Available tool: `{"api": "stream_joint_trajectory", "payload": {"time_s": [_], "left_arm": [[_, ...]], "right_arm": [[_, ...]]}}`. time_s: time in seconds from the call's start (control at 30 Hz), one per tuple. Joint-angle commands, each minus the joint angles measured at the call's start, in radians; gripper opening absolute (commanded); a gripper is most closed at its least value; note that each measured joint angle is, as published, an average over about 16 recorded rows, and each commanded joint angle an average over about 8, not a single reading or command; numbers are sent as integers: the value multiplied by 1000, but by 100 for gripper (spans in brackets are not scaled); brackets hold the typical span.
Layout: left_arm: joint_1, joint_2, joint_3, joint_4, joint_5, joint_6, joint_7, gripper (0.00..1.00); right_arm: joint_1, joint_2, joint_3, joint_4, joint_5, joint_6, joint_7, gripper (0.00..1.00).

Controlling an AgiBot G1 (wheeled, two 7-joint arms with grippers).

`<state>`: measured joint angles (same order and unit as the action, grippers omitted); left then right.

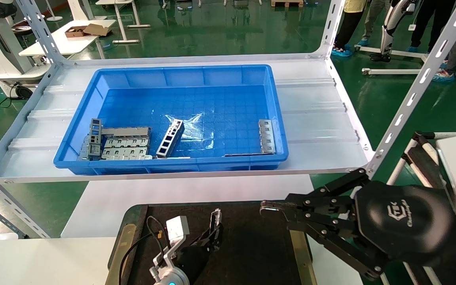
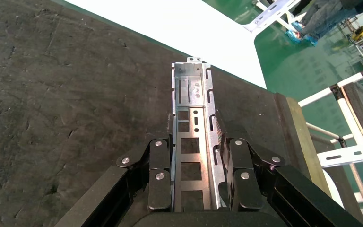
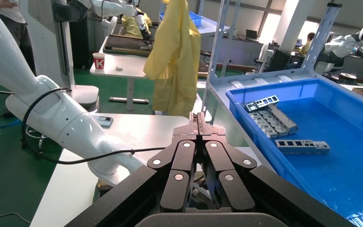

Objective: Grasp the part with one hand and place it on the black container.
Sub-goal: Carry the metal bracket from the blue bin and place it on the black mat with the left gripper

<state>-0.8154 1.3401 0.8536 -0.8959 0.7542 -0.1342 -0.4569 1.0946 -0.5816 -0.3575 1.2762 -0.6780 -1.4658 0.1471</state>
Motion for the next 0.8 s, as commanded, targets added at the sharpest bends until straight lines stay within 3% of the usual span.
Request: {"api": "stream_joint_trajectory", "payload": {"time_s": [0.03, 0.2, 0.27, 0.47, 0.53, 0.8], "left_arm": [[1, 2, -2, 4, 3, -2, -3, 0], [3, 7, 0, 18, 6, -4, -19, 0], [5, 8, 2, 23, 7, -4, -27, 4], [9, 10, 9, 30, 10, -9, -52, 79], [10, 10, 12, 30, 12, -11, -60, 100], [9, 9, 21, 28, 25, -12, -90, 100]], "right_arm": [[0, 0, 0, 0, 0, 0, 0, 0], [0, 0, 0, 0, 0, 0, 0, 3], [0, 0, 0, 0, 0, 0, 0, 25], [0, 0, 0, 0, 0, 0, 0, 97], [0, 0, 0, 0, 0, 0, 0, 100], [0, 0, 0, 0, 0, 0, 0, 100]]}}
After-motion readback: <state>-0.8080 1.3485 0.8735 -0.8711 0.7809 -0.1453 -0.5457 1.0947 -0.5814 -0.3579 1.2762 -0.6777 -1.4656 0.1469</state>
